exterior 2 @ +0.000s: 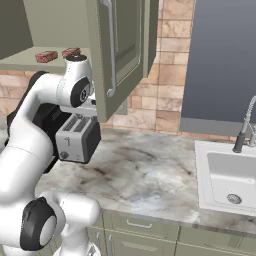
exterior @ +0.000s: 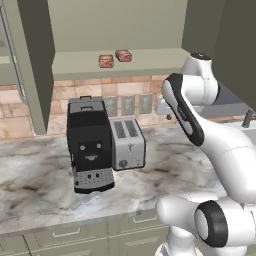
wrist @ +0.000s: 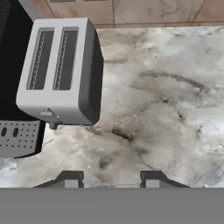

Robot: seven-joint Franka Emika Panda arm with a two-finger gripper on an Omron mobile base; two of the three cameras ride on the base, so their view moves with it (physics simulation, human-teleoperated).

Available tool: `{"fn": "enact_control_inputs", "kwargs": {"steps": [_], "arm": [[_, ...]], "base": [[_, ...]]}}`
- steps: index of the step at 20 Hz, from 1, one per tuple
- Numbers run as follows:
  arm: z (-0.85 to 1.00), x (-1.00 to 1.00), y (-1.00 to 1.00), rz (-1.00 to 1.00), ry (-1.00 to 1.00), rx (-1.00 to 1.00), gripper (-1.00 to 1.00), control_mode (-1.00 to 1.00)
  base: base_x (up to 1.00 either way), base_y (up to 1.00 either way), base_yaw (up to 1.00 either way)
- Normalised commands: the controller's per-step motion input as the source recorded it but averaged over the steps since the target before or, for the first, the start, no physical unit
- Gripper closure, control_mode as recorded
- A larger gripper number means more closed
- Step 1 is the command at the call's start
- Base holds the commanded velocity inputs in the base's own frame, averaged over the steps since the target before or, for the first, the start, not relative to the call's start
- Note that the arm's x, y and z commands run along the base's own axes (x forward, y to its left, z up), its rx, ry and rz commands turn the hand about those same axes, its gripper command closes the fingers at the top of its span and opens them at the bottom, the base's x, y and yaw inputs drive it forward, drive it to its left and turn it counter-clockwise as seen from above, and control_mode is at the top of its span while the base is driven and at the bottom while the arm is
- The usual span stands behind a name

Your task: Locate and retrieve the bar soap and bar soap from the cabinet. Place them next to the sink.

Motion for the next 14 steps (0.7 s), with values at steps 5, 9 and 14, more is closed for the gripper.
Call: {"fn": "enact_control_inputs", "kwargs": {"steps": [5, 9, 14], "arm": [[0.02, 0.00, 0.15, 0.00, -0.08, -0.01, -1.00, -1.00], [0.14, 0.00, 0.46, 0.00, -0.16, -0.07, -1.00, -1.00], [0.19, 0.03, 0.48, 0.04, -0.22, -0.08, -1.00, -1.00]], "base": [[0.00, 0.00, 0.00], [0.00, 0.00, 0.00], [0.00, 0.00, 0.00]]}}
